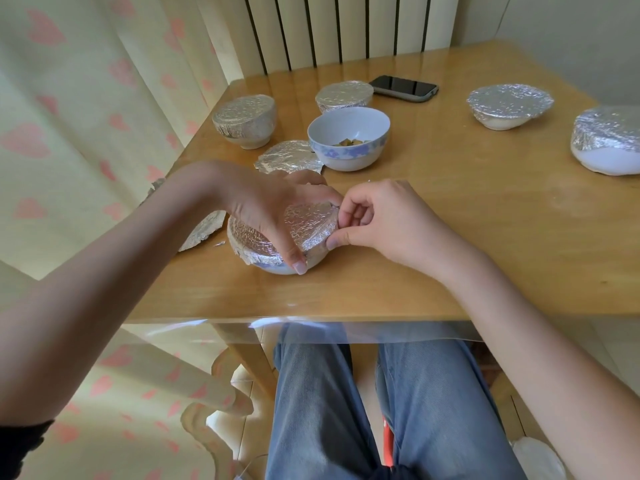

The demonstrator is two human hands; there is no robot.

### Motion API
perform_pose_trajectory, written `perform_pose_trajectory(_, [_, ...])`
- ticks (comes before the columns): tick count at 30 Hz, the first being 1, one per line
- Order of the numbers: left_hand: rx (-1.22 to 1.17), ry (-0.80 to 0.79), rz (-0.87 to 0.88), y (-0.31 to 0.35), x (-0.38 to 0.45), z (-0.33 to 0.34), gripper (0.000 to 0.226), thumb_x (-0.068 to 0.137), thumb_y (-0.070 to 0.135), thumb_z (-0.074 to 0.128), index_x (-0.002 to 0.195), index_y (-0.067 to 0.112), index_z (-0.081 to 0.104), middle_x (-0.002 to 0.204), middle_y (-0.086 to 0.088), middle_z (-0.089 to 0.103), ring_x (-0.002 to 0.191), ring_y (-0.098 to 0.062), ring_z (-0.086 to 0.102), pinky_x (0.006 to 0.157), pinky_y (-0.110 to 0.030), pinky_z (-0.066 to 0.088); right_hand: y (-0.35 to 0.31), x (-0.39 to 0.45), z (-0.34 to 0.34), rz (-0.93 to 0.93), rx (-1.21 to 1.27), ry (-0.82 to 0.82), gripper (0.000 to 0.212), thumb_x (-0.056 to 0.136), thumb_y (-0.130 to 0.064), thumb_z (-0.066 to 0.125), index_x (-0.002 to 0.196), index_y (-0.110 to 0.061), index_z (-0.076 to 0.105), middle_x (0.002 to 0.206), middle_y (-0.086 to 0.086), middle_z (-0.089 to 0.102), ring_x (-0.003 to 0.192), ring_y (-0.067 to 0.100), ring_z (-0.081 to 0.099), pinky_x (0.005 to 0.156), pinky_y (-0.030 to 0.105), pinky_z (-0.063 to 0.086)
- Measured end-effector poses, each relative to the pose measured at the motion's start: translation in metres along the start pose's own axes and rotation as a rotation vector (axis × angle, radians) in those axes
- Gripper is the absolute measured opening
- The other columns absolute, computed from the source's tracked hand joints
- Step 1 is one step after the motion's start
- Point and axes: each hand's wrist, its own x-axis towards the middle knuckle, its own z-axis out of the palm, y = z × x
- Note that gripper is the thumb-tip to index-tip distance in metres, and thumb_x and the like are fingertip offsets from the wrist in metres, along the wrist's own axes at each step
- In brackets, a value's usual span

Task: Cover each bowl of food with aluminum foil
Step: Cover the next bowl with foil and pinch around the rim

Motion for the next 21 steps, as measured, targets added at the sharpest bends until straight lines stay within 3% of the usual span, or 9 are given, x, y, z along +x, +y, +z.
perform_pose_trajectory(4, [0.030, 0.003, -0.005, -0.002, 0.001, 0.001, 0.094, 0.042, 0.075, 0.080, 0.117, 0.080, 0.023, 0.138, 0.038, 0.010, 0.142, -0.009, 0.011, 0.116, -0.044, 0.016, -0.001, 0.009, -0.008, -0.021, -0.141, -0.014, 0.038, 0.052, -0.044, 0.088, 0.060, -0.018, 0.062, 0.057, -0.007, 0.060, 0.055, 0.006, 0.050, 0.056, 0.032, 0.046])
perform_pose_trajectory(7, [0.045, 0.010, -0.027, -0.003, 0.002, 0.001, 0.094, 0.040, 0.075, 0.074, 0.120, 0.076, 0.025, 0.145, 0.032, 0.008, 0.144, -0.012, 0.007, 0.117, -0.052, 0.015, -0.005, 0.020, -0.020, -0.012, -0.390, -0.038, 0.056, 0.042, -0.064, 0.081, 0.058, -0.017, 0.055, 0.055, -0.008, 0.058, 0.058, 0.006, 0.050, 0.051, 0.026, 0.033])
perform_pose_trajectory(9, [0.039, 0.005, -0.022, -0.002, 0.001, 0.000, 0.093, 0.040, 0.075, 0.073, 0.120, 0.077, 0.026, 0.145, 0.032, 0.008, 0.144, -0.013, 0.007, 0.116, -0.053, 0.015, -0.004, 0.030, -0.024, -0.026, -0.424, -0.110, 0.062, 0.038, -0.069, 0.078, 0.056, -0.015, 0.051, 0.052, -0.007, 0.058, 0.054, 0.007, 0.047, 0.050, 0.025, 0.028])
perform_pose_trajectory(13, [0.021, 0.000, -0.009, 0.000, 0.001, -0.001, 0.089, 0.046, 0.070, 0.080, 0.118, 0.078, 0.027, 0.144, 0.032, 0.011, 0.143, -0.013, 0.008, 0.116, -0.049, 0.015, 0.007, 0.045, -0.020, -0.037, -0.321, -0.225, 0.067, 0.032, -0.068, 0.076, 0.053, -0.011, 0.047, 0.049, -0.001, 0.047, 0.048, 0.010, 0.041, 0.051, 0.025, 0.032])
perform_pose_trajectory(17, [-0.010, -0.017, 0.009, 0.001, -0.001, -0.002, 0.086, 0.052, 0.062, 0.080, 0.120, 0.075, 0.029, 0.140, 0.033, 0.015, 0.137, -0.004, 0.012, 0.112, -0.041, 0.017, 0.019, 0.049, -0.015, -0.014, -0.072, -0.308, 0.072, 0.033, -0.062, 0.080, 0.064, 0.000, 0.059, 0.046, -0.006, 0.049, 0.045, 0.005, 0.045, 0.048, 0.019, 0.038])
perform_pose_trajectory(19, [-0.005, -0.010, -0.001, 0.001, 0.000, -0.002, 0.085, 0.053, 0.060, 0.079, 0.120, 0.074, 0.029, 0.138, 0.035, 0.015, 0.135, -0.002, 0.013, 0.108, -0.036, 0.017, 0.025, 0.047, -0.015, -0.026, -0.016, -0.321, 0.062, 0.041, -0.060, 0.077, 0.063, -0.004, 0.061, 0.045, -0.008, 0.048, 0.044, 0.003, 0.044, 0.046, 0.014, 0.035])
perform_pose_trajectory(21, [-0.006, -0.013, -0.019, 0.002, -0.001, -0.002, 0.083, 0.051, 0.061, 0.078, 0.118, 0.074, 0.030, 0.136, 0.037, 0.013, 0.136, -0.003, 0.013, 0.106, -0.034, 0.017, 0.030, 0.047, -0.014, -0.038, 0.000, -0.298, 0.051, 0.045, -0.057, 0.078, 0.058, -0.012, 0.058, 0.048, -0.004, 0.051, 0.047, 0.006, 0.046, 0.050, 0.020, 0.037])
